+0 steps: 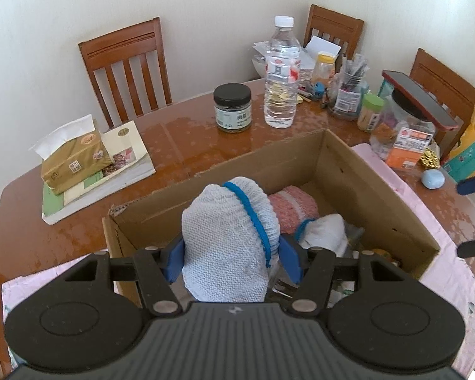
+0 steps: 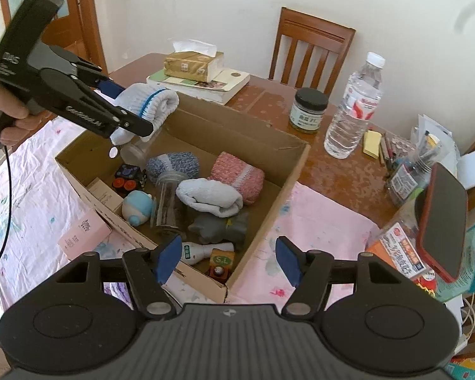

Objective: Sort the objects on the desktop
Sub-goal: 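Open the right tool to drop the red toy while the left tool releases the cap into the box, then withdraw both open tools from the box back over the table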

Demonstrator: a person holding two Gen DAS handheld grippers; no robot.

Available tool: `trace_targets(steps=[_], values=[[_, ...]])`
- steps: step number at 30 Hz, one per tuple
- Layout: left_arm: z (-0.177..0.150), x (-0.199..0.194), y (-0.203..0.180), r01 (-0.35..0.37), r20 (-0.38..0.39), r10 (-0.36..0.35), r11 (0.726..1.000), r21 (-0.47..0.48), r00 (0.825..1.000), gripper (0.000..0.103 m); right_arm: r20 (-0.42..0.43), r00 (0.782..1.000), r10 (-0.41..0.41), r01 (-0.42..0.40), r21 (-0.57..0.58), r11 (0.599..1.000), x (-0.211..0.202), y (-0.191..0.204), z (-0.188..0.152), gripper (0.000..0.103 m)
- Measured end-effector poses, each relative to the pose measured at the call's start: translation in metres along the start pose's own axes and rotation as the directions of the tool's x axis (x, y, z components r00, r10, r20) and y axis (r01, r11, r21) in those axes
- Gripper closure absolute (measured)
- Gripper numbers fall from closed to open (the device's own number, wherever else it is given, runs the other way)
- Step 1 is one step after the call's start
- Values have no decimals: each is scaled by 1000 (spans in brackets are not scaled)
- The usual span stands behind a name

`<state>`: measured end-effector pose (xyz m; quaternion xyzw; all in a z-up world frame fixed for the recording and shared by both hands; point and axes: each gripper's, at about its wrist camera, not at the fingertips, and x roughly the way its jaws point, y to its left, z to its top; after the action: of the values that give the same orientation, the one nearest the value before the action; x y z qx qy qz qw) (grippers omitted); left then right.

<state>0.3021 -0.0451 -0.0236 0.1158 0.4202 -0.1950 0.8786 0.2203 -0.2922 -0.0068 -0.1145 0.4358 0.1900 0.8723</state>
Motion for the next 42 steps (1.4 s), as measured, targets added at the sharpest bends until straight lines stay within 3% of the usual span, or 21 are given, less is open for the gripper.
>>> trace_targets(steps=[6, 7, 10, 11, 22, 30, 42], values=[[7, 15, 3, -15, -2, 15, 1000, 16, 1000, 40, -13, 1000, -15, 15, 28, 999, 1, -5, -7, 31], [7, 17, 3, -16, 0, 16, 1000, 22, 1000, 37, -16, 1000, -16, 17, 30, 999, 2, -6, -8, 31], [9, 22, 2, -38, 7, 38, 999, 30, 999, 12, -22, 1000, -18, 18, 38, 999, 5, -7, -11, 30], [8, 22, 2, -51, 16, 50, 998, 29, 999, 11, -24, 1000, -18, 19, 41, 999, 6, -7, -11, 29], [1, 6, -7, -45, -3, 45, 997, 68, 999, 11, -30, 999, -17, 18, 49, 999, 11, -6, -12, 20], [-5, -19, -16, -30, 14, 29, 997, 76, 999, 10, -8, 1000, -16, 16, 36, 999, 9, 2, -11, 0], [-24, -59, -37, -31, 30, 29, 997, 72, 999, 8, 3, 1000, 9, -9, 68, 998, 1, 14, -20, 0]])
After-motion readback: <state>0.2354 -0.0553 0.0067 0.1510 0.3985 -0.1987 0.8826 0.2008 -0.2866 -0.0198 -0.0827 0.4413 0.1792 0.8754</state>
